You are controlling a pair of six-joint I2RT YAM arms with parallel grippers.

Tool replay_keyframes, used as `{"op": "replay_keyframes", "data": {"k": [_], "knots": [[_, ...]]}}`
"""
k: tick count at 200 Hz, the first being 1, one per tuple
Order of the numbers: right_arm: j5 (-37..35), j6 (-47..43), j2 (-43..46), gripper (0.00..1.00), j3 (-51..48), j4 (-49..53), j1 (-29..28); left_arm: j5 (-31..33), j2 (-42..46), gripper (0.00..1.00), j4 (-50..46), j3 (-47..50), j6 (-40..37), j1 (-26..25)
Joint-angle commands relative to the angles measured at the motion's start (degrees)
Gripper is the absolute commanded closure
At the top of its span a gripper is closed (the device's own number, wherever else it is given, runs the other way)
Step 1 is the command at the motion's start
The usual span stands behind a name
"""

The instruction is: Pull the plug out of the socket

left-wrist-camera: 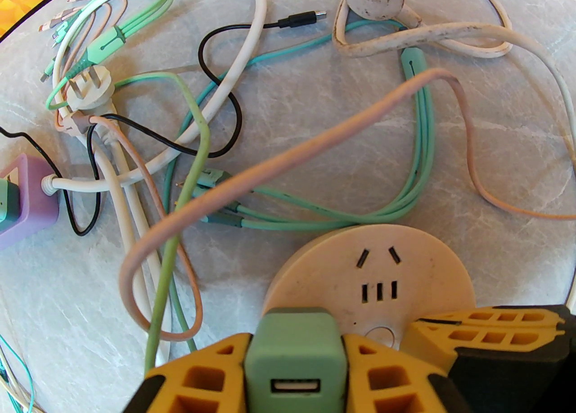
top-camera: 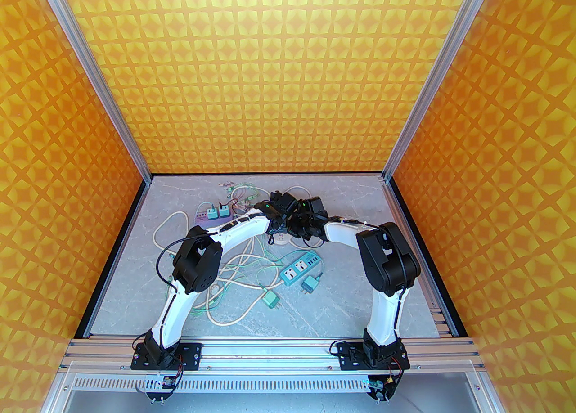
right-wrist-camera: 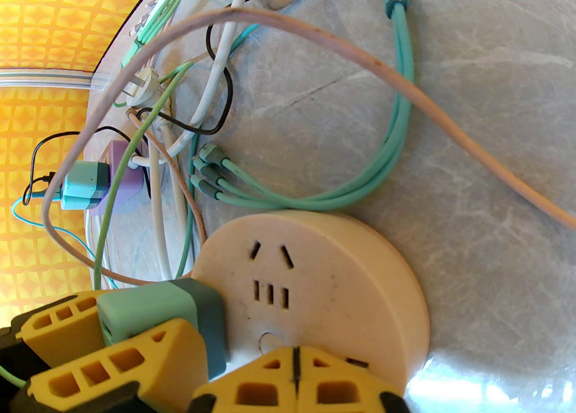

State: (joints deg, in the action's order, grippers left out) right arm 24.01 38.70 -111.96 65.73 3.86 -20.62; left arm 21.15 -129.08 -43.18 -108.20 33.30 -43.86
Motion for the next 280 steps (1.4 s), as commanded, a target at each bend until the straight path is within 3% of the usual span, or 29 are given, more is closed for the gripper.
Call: {"op": "replay_keyframes", "data": {"k": [1,27,57,126,147,213,245,280], "knots": [[-6.78,0.59,-4.76,1.00,-2.23,8.75,-1.13,-3.62,3.38,0.81,2.11,3.79,1.68,-0.08],[-6.82,0.58,-4.58,1.00,-2.16,8.80,-1.17,-10.35,7.11,0.81,7.08,9.51,5.55,3.32],[-6.72,0.59,-4.58,1.00,-1.93,8.98,-1.09,-10.54,7.25,0.81,7.29,9.18,4.35,2.97],[-6.73,0.59,-4.66,1.00,-1.59,9.25,-1.17,2.63,-2.42,0.85,-4.11,-4.76,-3.41,-4.35],[-6.54,0.68,-4.89,1.00,-1.40,9.17,-1.24,3.45,-2.62,0.86,-5.06,-5.25,-2.31,-4.17],[-6.65,0.68,-4.58,1.00,-1.84,8.98,-1.25,-9.52,6.33,0.86,4.16,7.20,4.66,2.71],[-6.63,0.74,-4.58,1.00,-1.93,9.02,-1.33,-9.40,5.79,0.87,3.85,6.04,3.23,2.15],[-6.64,0.77,-4.49,1.00,-1.92,8.98,-1.31,-4.59,0.39,0.89,-1.83,-1.01,-0.39,-1.29]]}}
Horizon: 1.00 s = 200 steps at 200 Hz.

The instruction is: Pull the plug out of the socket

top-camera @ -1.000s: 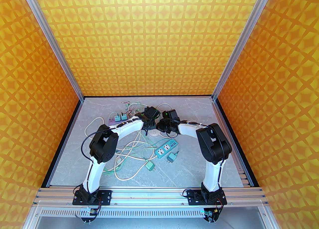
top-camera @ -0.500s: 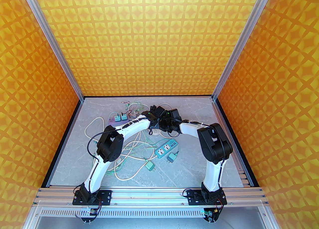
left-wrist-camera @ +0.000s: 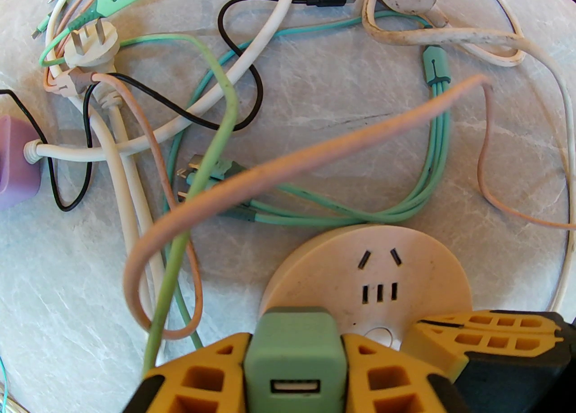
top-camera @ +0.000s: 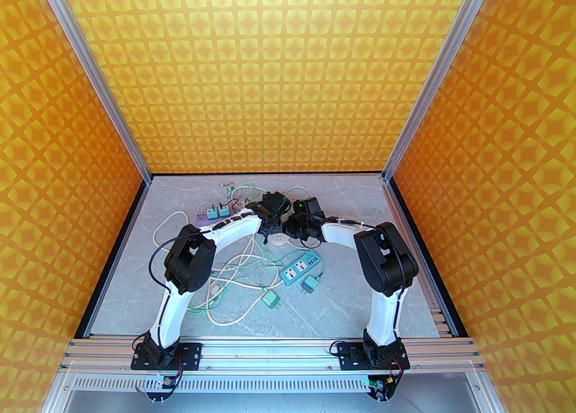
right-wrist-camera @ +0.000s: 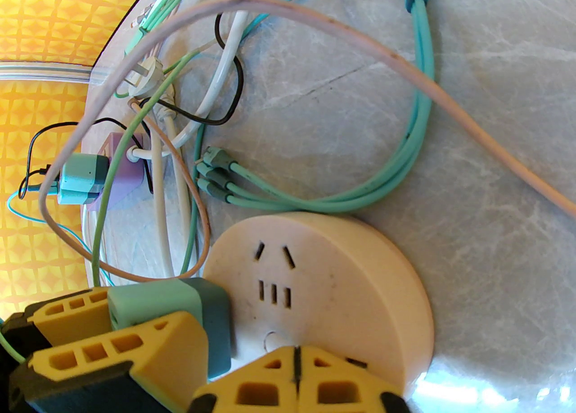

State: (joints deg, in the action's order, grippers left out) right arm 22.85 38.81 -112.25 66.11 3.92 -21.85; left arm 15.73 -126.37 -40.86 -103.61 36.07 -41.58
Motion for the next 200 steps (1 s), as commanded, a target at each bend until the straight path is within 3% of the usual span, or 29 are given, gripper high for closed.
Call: {"op": "replay_keyframes", "data": {"k": [1,49,86,127,200], "knots": [[-5.47,0.66,-4.21,1.00,-2.29,8.91,-0.06,1.03,-2.49,0.89,-4.36,-5.75,-3.27,-3.71],[-5.54,0.57,-4.25,1.00,-2.34,8.96,-0.17,3.55,-2.77,0.89,-6.32,-7.68,-3.23,-4.12],[-5.64,0.57,-4.26,1.00,-2.60,8.87,-0.14,-5.29,3.46,0.90,1.17,1.65,1.64,0.64],[-5.51,0.65,-4.30,1.00,-2.54,8.78,-0.14,-6.93,3.41,0.90,1.27,0.74,1.41,0.49],[-5.62,0.57,-4.47,1.00,-2.18,9.10,-0.31,2.56,-4.40,0.94,-7.61,-10.50,-5.21,-5.15]]}}
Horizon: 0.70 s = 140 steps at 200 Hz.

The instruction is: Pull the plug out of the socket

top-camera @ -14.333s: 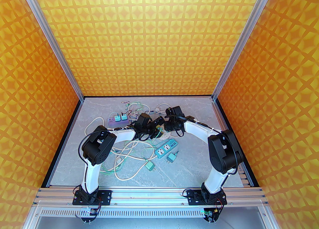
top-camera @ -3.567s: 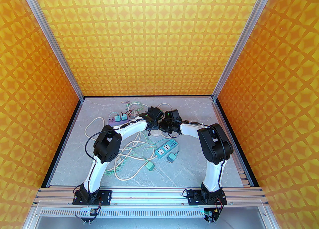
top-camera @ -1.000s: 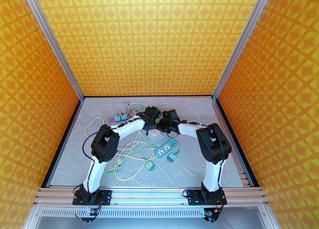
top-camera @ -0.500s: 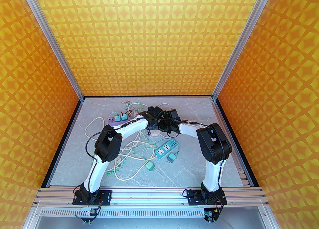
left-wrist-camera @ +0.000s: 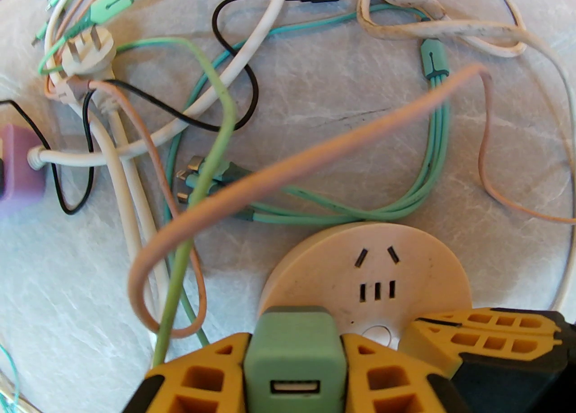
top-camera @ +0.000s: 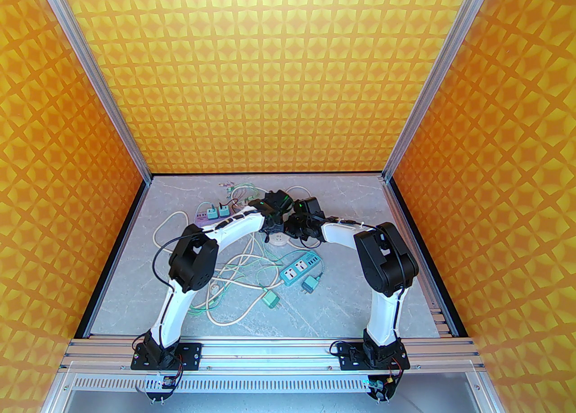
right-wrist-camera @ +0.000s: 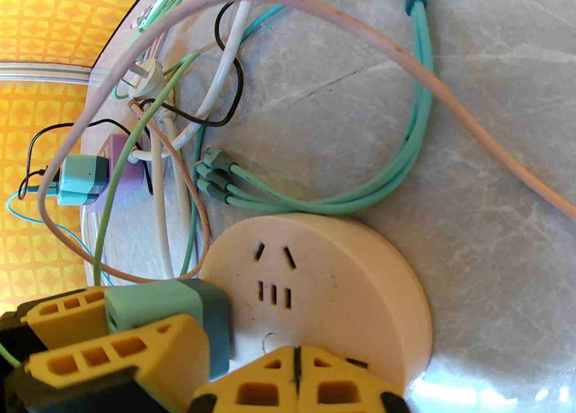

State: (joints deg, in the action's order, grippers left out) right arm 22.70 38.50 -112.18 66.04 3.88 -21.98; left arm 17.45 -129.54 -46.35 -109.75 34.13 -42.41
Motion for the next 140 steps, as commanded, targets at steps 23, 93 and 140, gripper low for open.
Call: {"op": "replay_keyframes", "data": {"k": [23,93,140], "knots": [[-5.52,0.96,-4.71,1.00,-1.84,9.22,-0.30,0.86,-0.34,0.94,-2.15,-3.17,-2.26,-3.16],[-5.48,0.62,-4.64,1.00,-1.71,9.57,-0.33,-9.99,7.48,0.95,5.98,6.86,3.44,3.21],[-5.54,0.83,-4.80,1.00,-1.67,9.39,-0.35,-7.29,2.07,0.96,1.07,-0.16,-0.19,-0.37]]}}
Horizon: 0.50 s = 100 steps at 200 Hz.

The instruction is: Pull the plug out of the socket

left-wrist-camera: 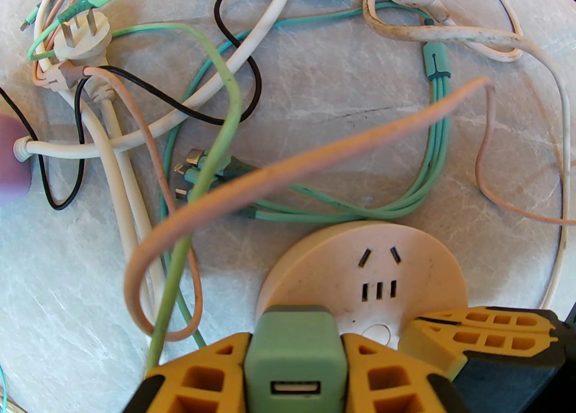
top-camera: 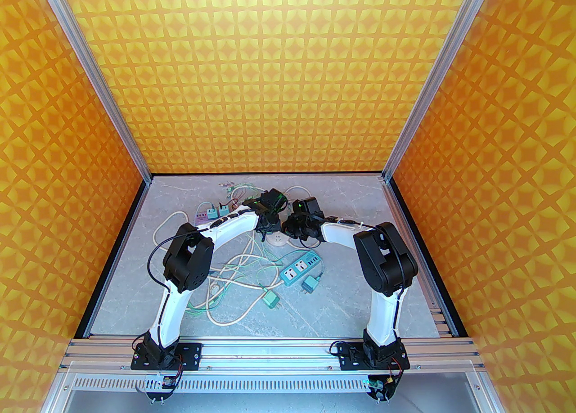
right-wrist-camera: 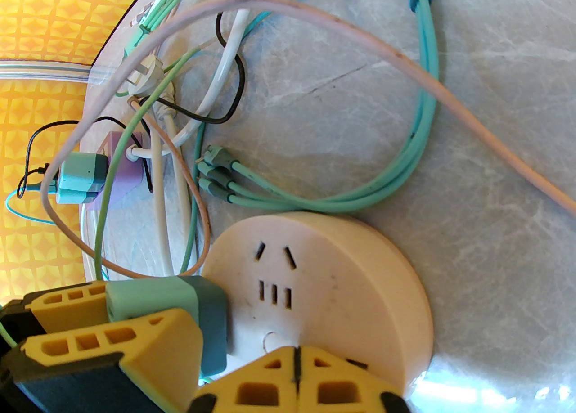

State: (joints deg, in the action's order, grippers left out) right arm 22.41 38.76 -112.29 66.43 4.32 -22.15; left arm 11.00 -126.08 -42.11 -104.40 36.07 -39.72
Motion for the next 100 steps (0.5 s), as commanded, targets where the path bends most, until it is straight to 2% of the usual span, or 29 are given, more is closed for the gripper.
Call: {"op": "replay_keyframes", "data": {"k": [1,57,73,100], "knots": [[-5.26,0.59,-4.74,1.00,-2.08,8.91,-0.22,-0.74,-1.55,0.96,-3.29,-5.71,-2.18,-3.15],[-5.26,0.78,-5.31,1.00,-1.87,8.71,-0.44,7.50,-5.61,0.96,-9.42,-12.04,-6.18,-6.47],[-5.10,0.88,-5.46,1.00,-1.80,8.63,-0.56,7.65,-4.54,0.96,-9.28,-10.80,-4.91,-5.55],[-5.21,0.79,-5.31,1.00,-2.01,8.60,-0.54,3.33,-0.31,0.96,-5.23,-5.15,-2.48,-2.78]]}}
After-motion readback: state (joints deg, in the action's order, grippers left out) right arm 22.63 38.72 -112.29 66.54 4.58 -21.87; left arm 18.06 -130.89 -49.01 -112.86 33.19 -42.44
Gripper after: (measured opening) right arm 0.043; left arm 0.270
